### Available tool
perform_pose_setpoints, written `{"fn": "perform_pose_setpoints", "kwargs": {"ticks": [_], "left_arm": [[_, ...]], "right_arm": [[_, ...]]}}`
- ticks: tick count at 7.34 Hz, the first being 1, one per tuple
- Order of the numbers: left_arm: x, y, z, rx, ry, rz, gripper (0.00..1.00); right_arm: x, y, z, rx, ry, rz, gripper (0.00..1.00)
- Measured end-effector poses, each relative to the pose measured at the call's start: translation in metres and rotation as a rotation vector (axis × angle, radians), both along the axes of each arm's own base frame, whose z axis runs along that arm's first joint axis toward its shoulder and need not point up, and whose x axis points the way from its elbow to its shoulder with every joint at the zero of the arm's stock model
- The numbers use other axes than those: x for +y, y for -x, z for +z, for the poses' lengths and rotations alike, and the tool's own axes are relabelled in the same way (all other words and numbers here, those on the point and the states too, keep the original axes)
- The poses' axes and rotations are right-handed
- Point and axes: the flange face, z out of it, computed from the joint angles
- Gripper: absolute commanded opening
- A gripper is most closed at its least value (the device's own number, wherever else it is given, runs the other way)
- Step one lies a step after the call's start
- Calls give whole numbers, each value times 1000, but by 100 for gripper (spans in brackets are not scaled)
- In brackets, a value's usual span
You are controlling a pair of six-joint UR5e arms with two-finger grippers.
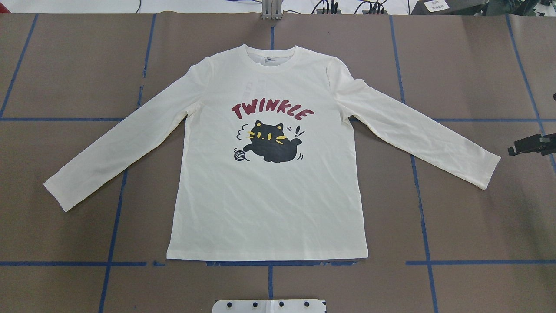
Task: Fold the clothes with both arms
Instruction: 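Move the right gripper toward the sleeve cuff nearest it, then grasp the sleeve cuff with the right gripper and lift it toward the collar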
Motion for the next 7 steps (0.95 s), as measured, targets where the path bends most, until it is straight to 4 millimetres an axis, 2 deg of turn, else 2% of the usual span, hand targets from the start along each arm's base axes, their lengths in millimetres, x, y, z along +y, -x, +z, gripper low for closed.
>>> {"fn": "perform_pose_setpoints", "kwargs": {"ticks": [1,2,5,6,7], "left_arm": [[0,-1,1,0,0,2,100],[1,-1,1,0,-1,4,100],[1,-1,-1,1,-7,5,100],[2,-1,-1,1,-8,5,100],[2,-1,-1,1,-8,5,100]], "right_arm": [[5,31,2,5,31,13,100],[8,47,7,12,52,14,100],[5,60,30,35,95,9,98],[2,63,34,38,102,8,90],[0,65,35,38,107,7,69]]}}
